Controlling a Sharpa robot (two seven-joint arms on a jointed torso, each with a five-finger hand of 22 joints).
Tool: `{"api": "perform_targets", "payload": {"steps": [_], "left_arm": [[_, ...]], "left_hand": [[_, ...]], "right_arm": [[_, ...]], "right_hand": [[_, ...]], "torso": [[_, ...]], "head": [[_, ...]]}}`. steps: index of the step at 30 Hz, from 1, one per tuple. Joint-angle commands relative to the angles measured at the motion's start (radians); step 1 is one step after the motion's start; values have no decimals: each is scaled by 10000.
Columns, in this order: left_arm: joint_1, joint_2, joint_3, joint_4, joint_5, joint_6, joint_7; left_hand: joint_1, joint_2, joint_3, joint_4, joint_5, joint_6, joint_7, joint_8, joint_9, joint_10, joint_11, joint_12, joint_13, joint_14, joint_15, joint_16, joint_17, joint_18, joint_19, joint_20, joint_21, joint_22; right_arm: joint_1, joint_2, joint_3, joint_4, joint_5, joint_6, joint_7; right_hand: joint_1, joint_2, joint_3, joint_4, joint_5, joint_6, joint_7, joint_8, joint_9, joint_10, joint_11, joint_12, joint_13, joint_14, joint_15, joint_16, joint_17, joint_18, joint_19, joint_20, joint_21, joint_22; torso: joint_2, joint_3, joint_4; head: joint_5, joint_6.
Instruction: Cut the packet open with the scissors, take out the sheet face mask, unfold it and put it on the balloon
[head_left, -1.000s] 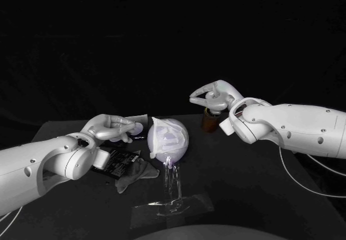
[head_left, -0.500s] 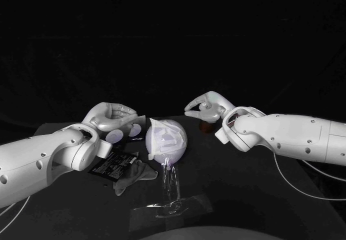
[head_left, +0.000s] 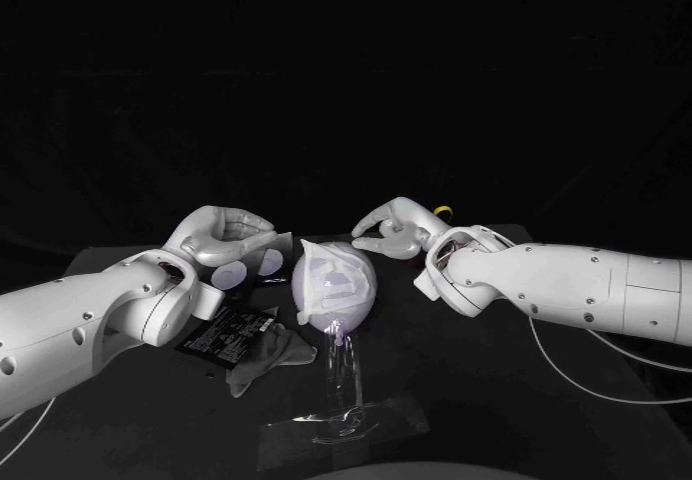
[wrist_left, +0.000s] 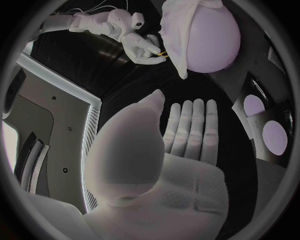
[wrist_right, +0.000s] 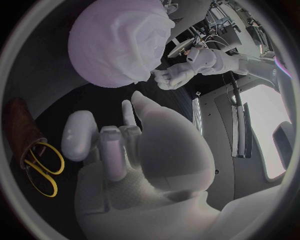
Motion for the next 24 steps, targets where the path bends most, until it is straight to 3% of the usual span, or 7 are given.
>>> {"api": "perform_targets", "payload": {"steps": [1, 5, 6, 8, 11, 16, 24], "left_arm": [[18, 76, 17, 74, -847, -62, 284], [8, 156, 13, 100, -1511, -250, 245], [4, 176, 8, 103, -1654, -305, 237], [-8, 226, -13, 108, -1947, -435, 219], [-37, 313, -43, 105, -2347, -554, 146], [-104, 511, -91, 51, -2847, -635, 26], [-212, 697, -128, -9, -3102, -566, -92]], "left_hand": [[74, 26, -314, 14, 12, -262, 147, -114, -78, -281, 114, -194, -164, -416, 190, -517, -392, -171, -624, 178, -526, -277], [121, 236, -2510, 43, 40, -1318, -297, -615, -351, -1187, 704, -797, -284, -1969, 745, -1738, -1331, -568, -2427, 251, -1524, -775], [161, 84, -3742, 191, 55, -1711, -490, -824, -452, -1593, 721, -1061, -300, -2986, 813, -2330, -1993, -698, -3125, 253, -1827, -919], [153, -455, -4509, 58, 99, -2939, -668, -1496, -884, -2158, 605, -1411, -323, -3932, 786, -2845, -2557, -755, -4468, 279, -2300, -1119], [109, -728, -4641, 178, 92, -3574, -788, -1852, -1117, -2614, 479, -1645, -314, -4328, 695, -3063, -2803, -753, -4836, 288, -2446, -1145], [-37, -920, -4890, 158, 104, -4356, -834, -2280, -1386, -4967, -108, -2405, -485, -5266, 606, -3485, -3351, -758, -5442, 290, -2650, -1199], [-71, -943, -4915, 177, 96, -4382, -349, -2298, -1384, -5139, -121, -2504, -456, -5340, 339, -3549, -3417, -728, -5517, 271, -2690, -1188]], "right_arm": [[-10, 112, 8, -96, -528, 64, -99], [-10, 221, 10, -169, -564, 154, -157], [-10, 241, 11, -177, -569, 170, -163], [-8, 272, 13, -176, -576, 193, -166], [-1, 299, 17, -159, -581, 195, -145], [13, 304, 29, -87, -540, 151, -72], [47, 262, 71, 113, -427, 112, 18]], "right_hand": [[-115, -17, -60, 25, -34, -55, 15, -63, -17, 749, 38, -50, 2142, 1043, -18, 35, 2627, -36, -47, 23, -80, -3], [-220, -70, -111, 61, -36, -102, 44, -130, -54, 722, 64, -94, 2104, 1043, 5, 35, 2627, -21, -96, 40, -153, -58], [-241, -79, -122, 69, -36, -110, 50, -142, -60, 719, 69, -98, 2101, 1043, 10, 35, 2627, -19, -103, 44, -164, -66], [-300, -104, -155, 96, -37, -135, 67, -171, -75, 705, 85, -121, 2081, 1043, 21, 35, 2627, -14, -121, 52, -189, -84], [-390, -121, -202, 144, -37, -156, 85, -211, -97, 699, 104, -129, 2075, 1043, 42, 35, 2627, -9, -140, 69, -218, -101], [-498, -98, -247, 219, -36, -141, 93, -235, -113, 710, 115, -105, 2096, 1043, 55, 35, 2627, -13, -129, 86, -203, -76], [-643, -21, -304, 345, -36, -70, 73, -248, -127, 724, 104, -81, 2117, 1043, 54, 35, 2627, -16, -104, 99, -176, -36]], "torso": [[133, -29, 4], [182, -49, 4], [198, -58, 1], [236, -67, 6], [279, -78, 3], [334, -97, -7], [434, -104, -34]], "head": [[17, 39], [23, 63], [33, 64], [43, 67], [41, 82], [57, 104], [96, 135]]}}
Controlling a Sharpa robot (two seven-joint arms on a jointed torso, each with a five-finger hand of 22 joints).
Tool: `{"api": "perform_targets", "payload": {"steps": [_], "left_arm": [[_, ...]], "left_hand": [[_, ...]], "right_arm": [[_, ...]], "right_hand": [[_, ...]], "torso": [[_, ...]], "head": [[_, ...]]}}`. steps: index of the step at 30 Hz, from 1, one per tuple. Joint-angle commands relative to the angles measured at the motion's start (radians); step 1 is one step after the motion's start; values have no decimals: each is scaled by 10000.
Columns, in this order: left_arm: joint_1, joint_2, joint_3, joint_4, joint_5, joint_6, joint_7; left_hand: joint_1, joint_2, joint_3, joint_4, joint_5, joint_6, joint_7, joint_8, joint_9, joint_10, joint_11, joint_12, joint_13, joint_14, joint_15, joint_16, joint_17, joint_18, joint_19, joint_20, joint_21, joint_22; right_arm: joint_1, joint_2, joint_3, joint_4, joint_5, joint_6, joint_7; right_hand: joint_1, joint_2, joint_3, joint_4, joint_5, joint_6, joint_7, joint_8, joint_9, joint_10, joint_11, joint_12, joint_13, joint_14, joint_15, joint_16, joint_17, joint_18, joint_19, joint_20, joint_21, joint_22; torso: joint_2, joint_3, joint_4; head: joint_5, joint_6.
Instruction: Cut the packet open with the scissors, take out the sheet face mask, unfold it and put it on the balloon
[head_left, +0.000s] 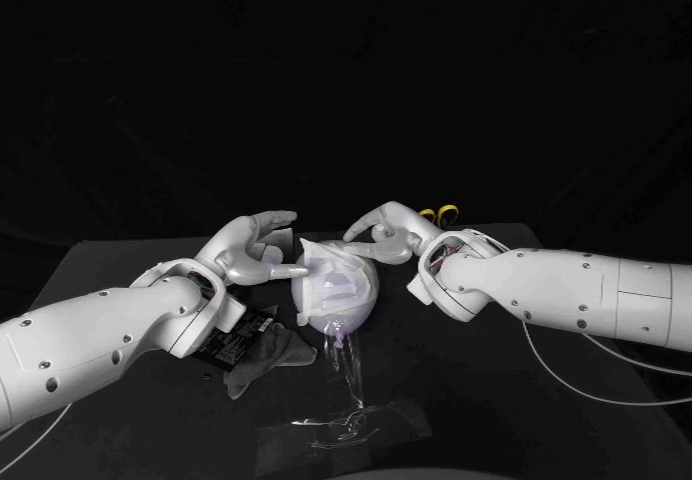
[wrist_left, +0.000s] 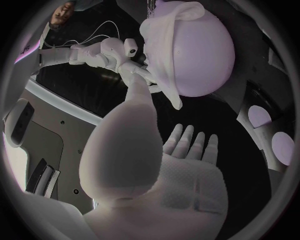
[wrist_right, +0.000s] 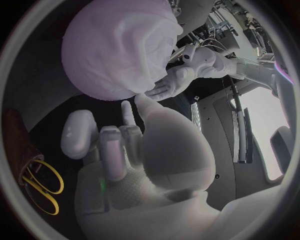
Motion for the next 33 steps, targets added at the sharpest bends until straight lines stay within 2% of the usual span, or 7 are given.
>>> {"api": "perform_targets", "payload": {"steps": [1, 10, 24, 30, 33], "left_arm": [[-15, 44, 4, 18, -492, -65, -68], [-37, 86, -6, 109, -539, 264, -194], [-70, 273, -85, 25, -744, 609, -512], [-108, 340, -100, -36, -765, 629, -630], [-117, 358, -102, -49, -768, 634, -662]], "left_hand": [[-37, -76, -38, 8, 35, 78, 362, 13, 34, 73, 138, -22, 30, 5, -162, -35, 1, -89, -102, -15, -72, 2], [-43, -64, -25, 5, 38, 407, 681, 185, 156, 299, 291, 5, 55, 139, -202, -13, 44, -40, -165, -61, -96, 2], [-18, -58, -17, 9, 39, 444, 761, 203, 166, 313, 354, 0, 51, 137, -205, -24, 23, 17, -159, -112, -98, 7], [14, -43, 6, 8, 45, 451, 803, 205, 169, 338, 389, -4, 51, 162, -185, -23, 32, 67, -120, -147, -91, 16], [64, -37, 17, 9, 48, 471, 852, 213, 177, 370, 436, -10, 51, 188, -139, -23, 34, 165, -107, -198, -86, 22]], "right_arm": [[22, -28, 24, 120, -39, 72, 131], [64, -101, 89, 257, -64, 162, 105], [126, -45, 118, 152, -671, 550, -241], [146, -44, 120, 125, -829, 720, -339], [150, -72, 120, 160, -862, 741, -351]], "right_hand": [[-101, -36, -2, 44, -36, 26, -19, -45, -13, 732, 36, 36, 2113, 1046, 51, 35, 2632, -11, -27, 23, 25, -7], [-189, -14, -52, 121, -39, 73, -34, -45, -17, 745, 24, 60, 2134, 1046, 43, 35, 2632, -11, -21, 22, 29, 5], [-259, -129, -191, 170, -42, 43, -36, -98, -41, 718, 23, 14, 2094, 1046, 38, 35, 2632, 11, -76, 19, -58, -57], [-124, -53, -161, 127, -41, 136, -68, -72, -32, 728, -2, 34, 2112, 1046, 24, 35, 2632, 8, -70, 12, -50, -37], [-110, -44, -161, 124, -41, 158, -74, -64, -29, 733, -7, 43, 2120, 1046, 20, 35, 2632, 5, -59, 10, -36, -21]], "torso": [[84, -3, -15], [144, 4, -19], [195, 1, -20], [208, 0, -21], [210, -1, -24]], "head": [[37, 16], [78, 33], [84, 22], [80, 22], [77, 12]]}}
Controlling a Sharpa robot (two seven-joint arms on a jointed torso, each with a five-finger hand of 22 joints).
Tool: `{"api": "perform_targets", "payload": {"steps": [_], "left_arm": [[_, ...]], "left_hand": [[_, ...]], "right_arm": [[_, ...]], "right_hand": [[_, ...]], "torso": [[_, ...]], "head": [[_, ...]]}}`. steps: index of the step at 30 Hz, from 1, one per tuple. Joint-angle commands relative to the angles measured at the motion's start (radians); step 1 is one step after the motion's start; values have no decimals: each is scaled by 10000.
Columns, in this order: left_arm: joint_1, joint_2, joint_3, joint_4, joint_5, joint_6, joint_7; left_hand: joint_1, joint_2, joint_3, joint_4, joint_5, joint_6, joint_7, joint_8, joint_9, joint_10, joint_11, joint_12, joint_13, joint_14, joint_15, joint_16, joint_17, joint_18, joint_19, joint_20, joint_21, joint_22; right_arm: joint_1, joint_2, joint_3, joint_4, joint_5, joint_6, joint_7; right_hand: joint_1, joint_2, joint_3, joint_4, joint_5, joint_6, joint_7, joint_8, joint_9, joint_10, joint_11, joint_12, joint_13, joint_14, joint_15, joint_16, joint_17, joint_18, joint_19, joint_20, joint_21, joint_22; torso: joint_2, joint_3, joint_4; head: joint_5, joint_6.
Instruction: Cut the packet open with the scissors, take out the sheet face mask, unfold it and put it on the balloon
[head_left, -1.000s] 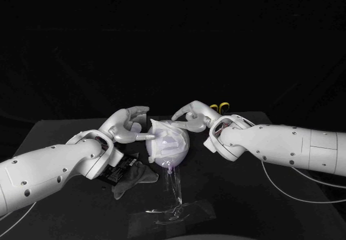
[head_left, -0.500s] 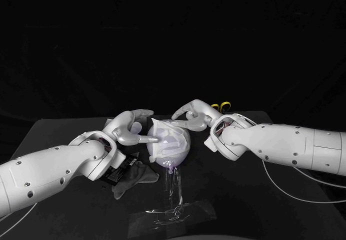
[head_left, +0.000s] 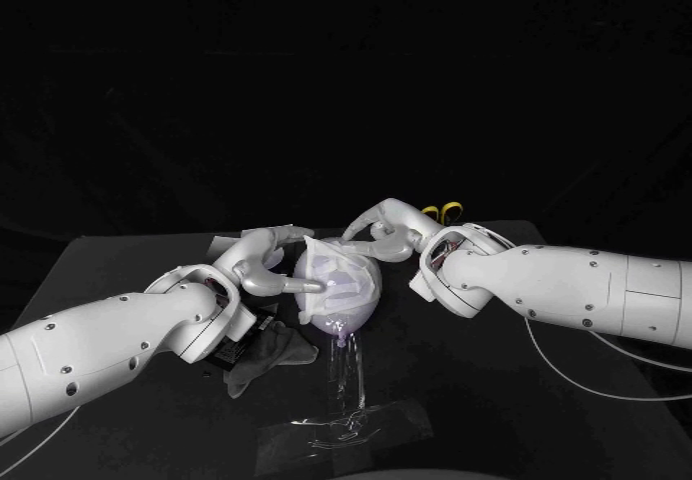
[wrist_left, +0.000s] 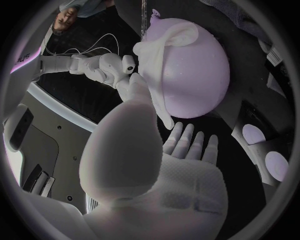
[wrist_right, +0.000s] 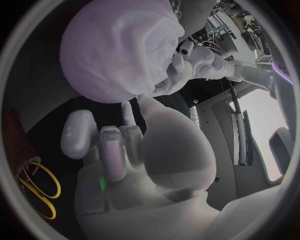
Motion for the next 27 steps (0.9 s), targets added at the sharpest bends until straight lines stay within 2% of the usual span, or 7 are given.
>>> {"api": "perform_targets", "payload": {"steps": [1, 10, 20, 27], "left_arm": [[-4, 41, 8, -1, -98, 166, -116], [-14, 51, 7, -29, -105, 217, -264], [-18, 105, 5, -37, -39, 308, -464], [-37, 171, -32, -73, 5, 356, -572]], "left_hand": [[66, -39, 14, 9, 48, 57, 769, 27, 15, 1, 71, -11, 8, 48, 11, -23, 1, 166, -19, -72, -48, 14], [169, -13, 47, 6, 52, 71, 814, 31, 20, 25, 113, -26, 6, 61, 53, -32, -14, 316, -4, -109, -44, 20], [305, 40, 110, 7, 52, 112, 820, 48, 36, 83, 116, -41, 8, 129, 56, -28, 0, 494, 86, -114, -22, 41], [329, 55, 128, 6, 51, 132, 814, 58, 44, 102, 110, -44, 9, 135, 49, -30, -5, 538, 90, -109, -19, 43]], "right_arm": [[1, -30, -1, 48, -347, 321, -122], [6, -168, 3, 211, -467, 351, -168], [10, -287, 6, 235, -1174, 440, -258], [11, -287, 6, 266, -1571, 520, -273]], "right_hand": [[97, 56, -7, -30, -41, 93, -7, -16, -2, 743, 3, 42, 2121, 1063, 2, 35, 2634, 9, -59, 10, -35, 38], [96, 28, -43, -27, -42, 147, -21, 2, 5, 749, -8, 51, 2129, 1063, -7, 35, 2634, 7, -52, 4, -27, 51], [316, 26, -73, -134, -42, 475, -147, 138, 50, 769, -116, 82, 2157, 1063, -93, 35, 2634, -5, -7, -59, 22, 124], [368, 70, -64, -147, -40, 595, -203, 194, 68, 773, -161, 86, 2161, 1063, -127, 35, 2634, -6, 0, -85, 25, 136]], "torso": [[12, -3, -1], [34, -2, 1], [60, -6, -5], [67, -9, 0]], "head": [[-13, -11], [-47, 0], [-49, -22], [-66, -44]]}}
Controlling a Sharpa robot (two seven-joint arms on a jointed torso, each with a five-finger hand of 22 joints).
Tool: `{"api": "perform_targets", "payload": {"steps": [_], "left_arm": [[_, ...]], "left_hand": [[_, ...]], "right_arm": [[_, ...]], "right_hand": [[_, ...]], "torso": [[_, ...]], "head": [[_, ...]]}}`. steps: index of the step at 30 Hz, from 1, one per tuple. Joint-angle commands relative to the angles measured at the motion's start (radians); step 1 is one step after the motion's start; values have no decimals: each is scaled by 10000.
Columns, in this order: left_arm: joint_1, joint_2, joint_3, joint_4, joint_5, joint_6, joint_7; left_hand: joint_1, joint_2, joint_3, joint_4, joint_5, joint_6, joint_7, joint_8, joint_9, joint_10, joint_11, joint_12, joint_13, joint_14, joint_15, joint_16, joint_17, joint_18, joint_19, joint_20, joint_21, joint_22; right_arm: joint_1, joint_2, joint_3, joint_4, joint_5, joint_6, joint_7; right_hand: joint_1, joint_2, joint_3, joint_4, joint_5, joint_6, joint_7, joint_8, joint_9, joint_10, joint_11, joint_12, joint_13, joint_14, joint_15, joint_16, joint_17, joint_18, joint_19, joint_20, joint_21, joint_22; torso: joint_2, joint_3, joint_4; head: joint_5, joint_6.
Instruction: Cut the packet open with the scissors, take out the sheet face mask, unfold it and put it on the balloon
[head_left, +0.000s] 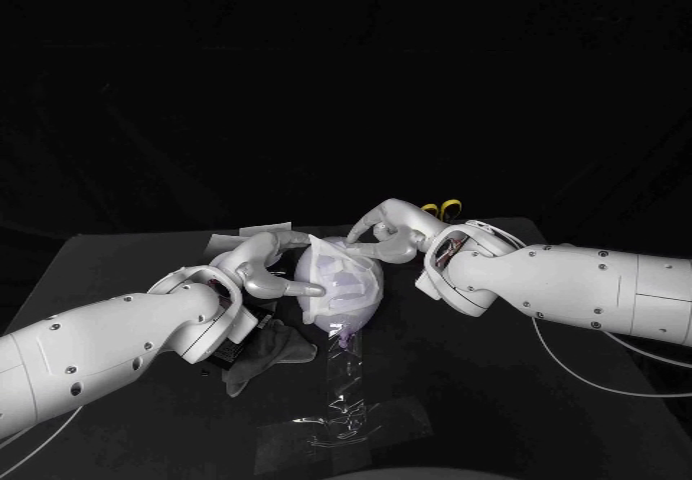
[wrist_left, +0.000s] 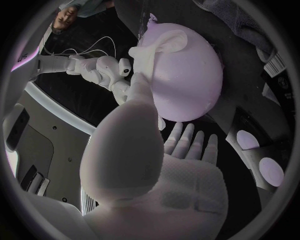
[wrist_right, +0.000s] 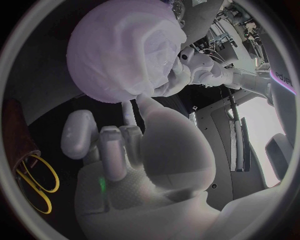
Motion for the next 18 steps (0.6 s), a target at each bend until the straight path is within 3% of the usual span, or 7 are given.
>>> {"api": "perform_targets", "payload": {"steps": [1, 8, 18], "left_arm": [[-11, 45, -7, -11, 50, 170, -126], [-18, 64, -20, -22, 55, 198, -212], [-20, 84, -24, -5, 54, 201, -279]], "left_hand": [[107, 11, 68, 5, 52, 63, 812, 58, 20, 19, 28, -44, 11, 87, -1, -31, -5, 221, 54, -2, -19, 13], [145, 37, 106, 5, 50, 106, 815, 79, 35, 66, 31, -43, 15, 123, -3, -26, 3, 288, 57, 9, -17, 15], [164, 53, 133, 5, 49, 121, 826, 84, 39, 94, 41, -43, 17, 145, 5, -24, 6, 332, 75, 18, -12, 20]], "right_arm": [[-16, 6, -13, 49, -725, 314, -61], [-15, 14, -12, 80, -1126, 300, -17], [-15, 54, -12, 85, -1796, 312, -82]], "right_hand": [[156, 70, 26, -97, -39, 138, -24, 74, 25, 775, -104, 56, 2173, 1026, -96, 39, 2633, 33, 1, -94, 25, 3], [627, 453, 381, -352, -36, 655, -307, 368, 133, 888, -344, 253, 2347, 1026, -282, 39, 2633, 0, 111, -238, 163, 152], [844, 596, 673, -641, -36, 848, -494, 586, 242, 1057, -518, 577, 2631, 1026, -450, 39, 2633, -59, 274, -408, 372, 365]], "torso": [[7, -5, 0], [19, -5, 8], [29, -1, -2]], "head": [[-19, -17], [-21, -35], [-14, -76]]}}
